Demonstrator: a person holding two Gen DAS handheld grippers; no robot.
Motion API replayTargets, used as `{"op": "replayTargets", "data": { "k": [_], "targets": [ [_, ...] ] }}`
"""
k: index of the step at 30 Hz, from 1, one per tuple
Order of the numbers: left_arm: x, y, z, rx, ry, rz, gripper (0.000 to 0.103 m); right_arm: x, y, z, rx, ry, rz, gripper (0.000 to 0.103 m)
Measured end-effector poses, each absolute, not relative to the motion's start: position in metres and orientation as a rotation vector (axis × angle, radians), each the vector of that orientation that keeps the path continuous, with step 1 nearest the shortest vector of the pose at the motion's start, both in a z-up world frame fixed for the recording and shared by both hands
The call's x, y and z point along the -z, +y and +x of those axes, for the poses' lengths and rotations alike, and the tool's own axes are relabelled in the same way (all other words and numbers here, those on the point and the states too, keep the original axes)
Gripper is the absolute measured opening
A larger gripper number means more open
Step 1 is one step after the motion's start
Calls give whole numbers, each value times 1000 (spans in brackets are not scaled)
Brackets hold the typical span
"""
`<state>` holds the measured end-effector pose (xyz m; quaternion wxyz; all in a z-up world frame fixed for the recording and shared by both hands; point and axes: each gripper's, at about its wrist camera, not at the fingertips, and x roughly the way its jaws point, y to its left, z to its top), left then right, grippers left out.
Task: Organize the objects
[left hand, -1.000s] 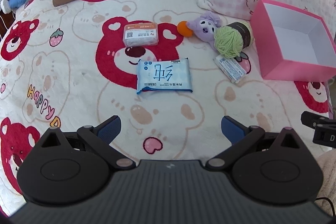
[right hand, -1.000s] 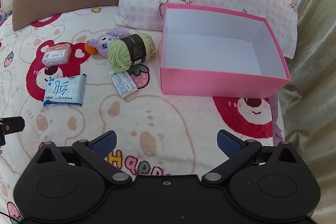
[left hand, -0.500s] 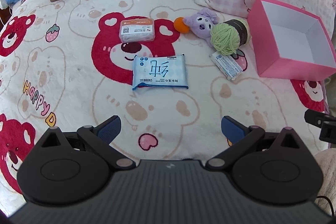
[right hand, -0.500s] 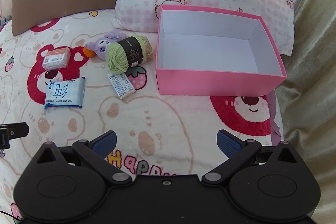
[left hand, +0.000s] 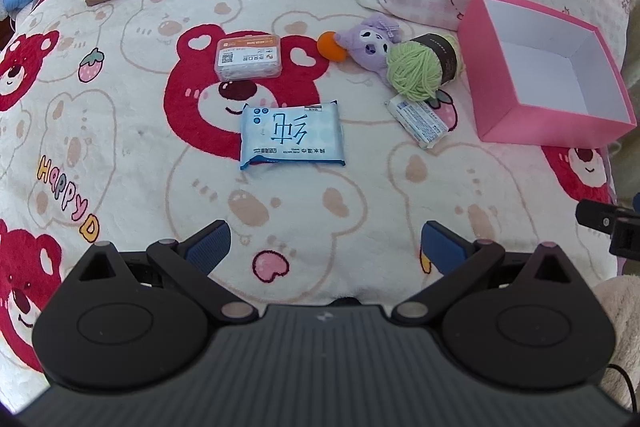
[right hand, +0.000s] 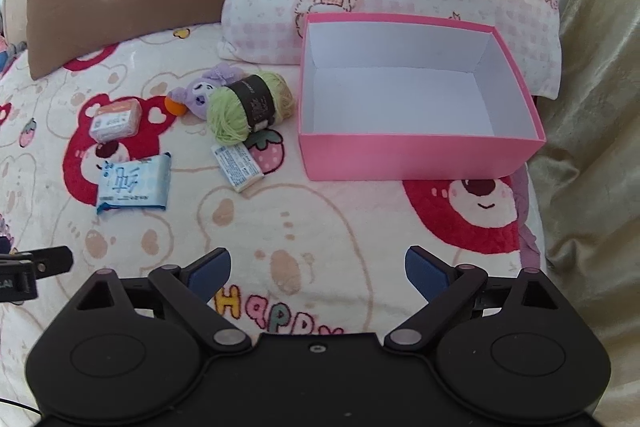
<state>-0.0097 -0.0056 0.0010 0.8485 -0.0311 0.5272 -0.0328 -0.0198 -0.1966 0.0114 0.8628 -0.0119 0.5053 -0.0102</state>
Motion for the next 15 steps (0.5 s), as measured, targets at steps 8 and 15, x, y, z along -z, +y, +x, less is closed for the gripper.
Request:
{"op": "replayTargets", "data": {
  "k": [8, 15],
  "targets": [
    [1, 1, -7, 37, 1130, -46, 103, -14, -199, -22, 36, 1059, -33, 96],
    [-6, 0, -8, 19, 1100, 11, 103, -15, -198, -22, 40, 1069, -43, 96]
  ]
}}
